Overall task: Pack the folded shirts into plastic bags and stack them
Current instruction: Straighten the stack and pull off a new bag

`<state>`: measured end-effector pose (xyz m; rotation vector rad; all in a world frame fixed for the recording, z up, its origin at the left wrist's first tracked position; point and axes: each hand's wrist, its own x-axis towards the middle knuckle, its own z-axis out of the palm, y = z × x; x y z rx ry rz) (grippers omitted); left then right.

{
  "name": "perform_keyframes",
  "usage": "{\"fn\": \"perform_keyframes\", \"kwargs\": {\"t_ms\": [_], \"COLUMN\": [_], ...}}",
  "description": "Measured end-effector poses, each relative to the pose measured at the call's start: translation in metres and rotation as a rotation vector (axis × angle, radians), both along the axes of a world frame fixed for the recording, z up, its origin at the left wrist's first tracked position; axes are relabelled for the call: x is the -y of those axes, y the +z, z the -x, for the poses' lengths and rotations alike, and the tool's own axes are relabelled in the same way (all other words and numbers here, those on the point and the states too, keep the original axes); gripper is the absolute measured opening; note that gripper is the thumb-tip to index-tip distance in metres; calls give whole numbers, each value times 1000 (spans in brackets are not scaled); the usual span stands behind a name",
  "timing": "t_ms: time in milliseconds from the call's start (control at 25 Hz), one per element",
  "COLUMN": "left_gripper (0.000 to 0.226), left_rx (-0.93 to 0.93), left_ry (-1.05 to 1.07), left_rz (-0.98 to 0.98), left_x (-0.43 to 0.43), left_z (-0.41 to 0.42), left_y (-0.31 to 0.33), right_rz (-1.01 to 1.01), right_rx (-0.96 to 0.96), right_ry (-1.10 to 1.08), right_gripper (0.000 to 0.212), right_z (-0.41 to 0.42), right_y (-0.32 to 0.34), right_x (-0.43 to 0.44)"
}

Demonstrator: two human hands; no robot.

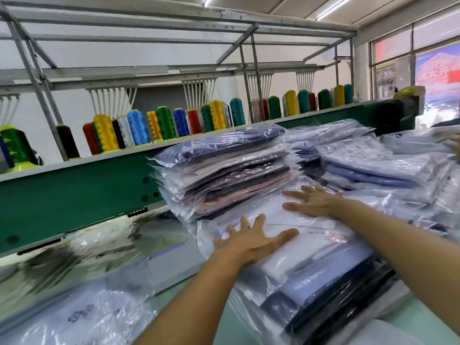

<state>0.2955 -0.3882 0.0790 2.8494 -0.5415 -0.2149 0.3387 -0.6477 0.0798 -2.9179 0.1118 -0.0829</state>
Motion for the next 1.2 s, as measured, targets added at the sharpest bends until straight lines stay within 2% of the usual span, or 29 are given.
{"fn": "perform_keyframes", "kwargs": {"t_ms": [120, 280, 400, 560, 680, 760, 1000, 1080, 1200], "left_gripper": [132, 132, 125, 104, 82, 69, 27, 12, 12], "left_rx": [-4, 1, 42, 146, 281, 360, 562, 597, 649], "left_ry": [-11, -23, -33, -56, -66, -20, 145, 175, 250], "left_rz": [-11, -16, -48, -33, -7, 32, 216, 248, 262], "left_x": [1, 0, -2, -9, -27, -47, -148, -186, -253], "left_z": [-2, 1, 8, 24, 32, 36, 63, 75, 99], "left_y": [-2, -3, -3, 4, 12, 21, 54, 60, 62], "right_rz": [18, 146, 223, 290, 515, 616, 159, 58, -39], "right_rx": [0, -53, -130, -151, -100, -7, 401, 488, 566], "right_ry": [15, -67, -127, -213, -276, -228, 165, 256, 397], "right_gripper": [98, 97, 77, 53, 52, 43, 3, 15, 17], "right_z": [0, 2, 3, 17, 33, 40, 63, 74, 95], "right_y": [-2, -5, -3, 4, 24, 44, 69, 66, 59], "right_x": [-1, -10, -16, -29, -61, -98, -253, -299, -376]}}
